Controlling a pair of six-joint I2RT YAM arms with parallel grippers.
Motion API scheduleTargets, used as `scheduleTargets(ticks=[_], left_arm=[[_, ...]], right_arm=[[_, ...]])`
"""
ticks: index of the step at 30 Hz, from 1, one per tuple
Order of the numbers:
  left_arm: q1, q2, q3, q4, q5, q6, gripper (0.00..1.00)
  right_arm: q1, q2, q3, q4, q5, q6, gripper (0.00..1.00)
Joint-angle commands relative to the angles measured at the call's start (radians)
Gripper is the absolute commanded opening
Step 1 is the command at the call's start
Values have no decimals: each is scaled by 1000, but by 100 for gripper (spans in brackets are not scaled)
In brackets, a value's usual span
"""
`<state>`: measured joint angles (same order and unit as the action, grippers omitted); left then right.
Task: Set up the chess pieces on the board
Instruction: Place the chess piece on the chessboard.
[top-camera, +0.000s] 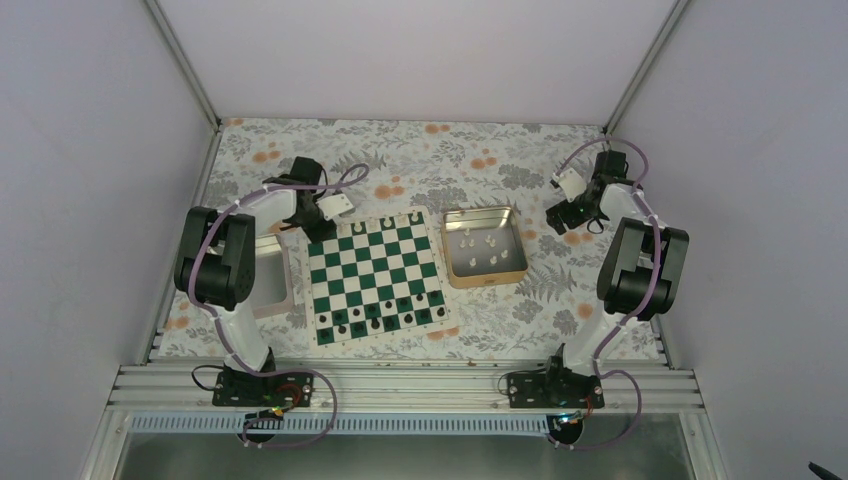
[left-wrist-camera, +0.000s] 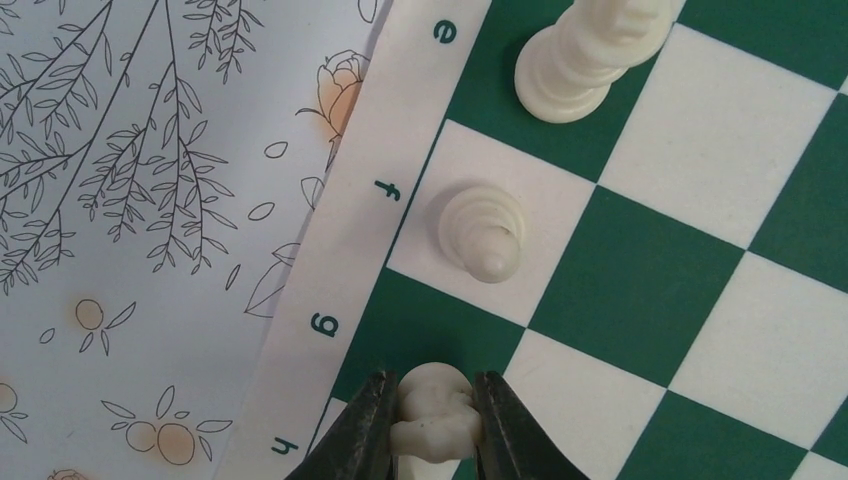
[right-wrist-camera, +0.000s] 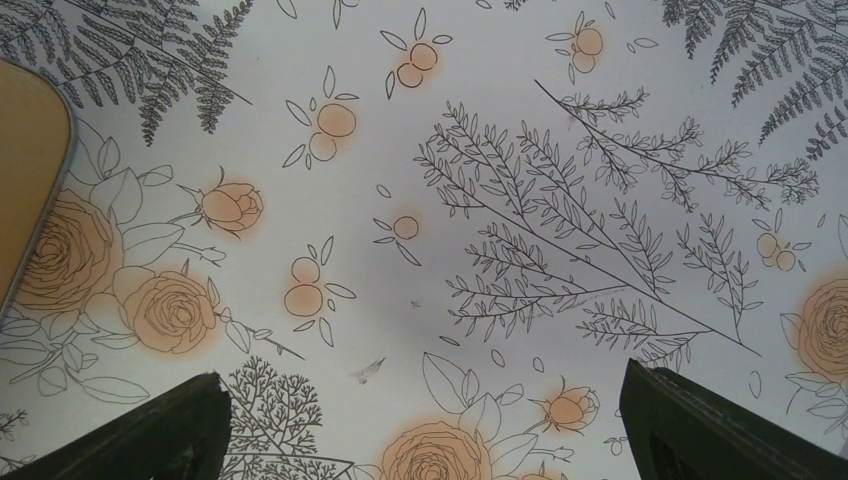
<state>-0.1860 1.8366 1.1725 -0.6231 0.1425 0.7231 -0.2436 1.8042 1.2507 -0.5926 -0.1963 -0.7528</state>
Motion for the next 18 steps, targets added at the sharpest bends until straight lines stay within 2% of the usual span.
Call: scheduleTargets(ticks=[1,18], left_arm=[[9,7,17,17,26,7,17],[11,16,2,61,28,3,17]], right_arm=[[-2,7,8,3,6,-4,100],[-2,4,8,-1,12,-5,100]])
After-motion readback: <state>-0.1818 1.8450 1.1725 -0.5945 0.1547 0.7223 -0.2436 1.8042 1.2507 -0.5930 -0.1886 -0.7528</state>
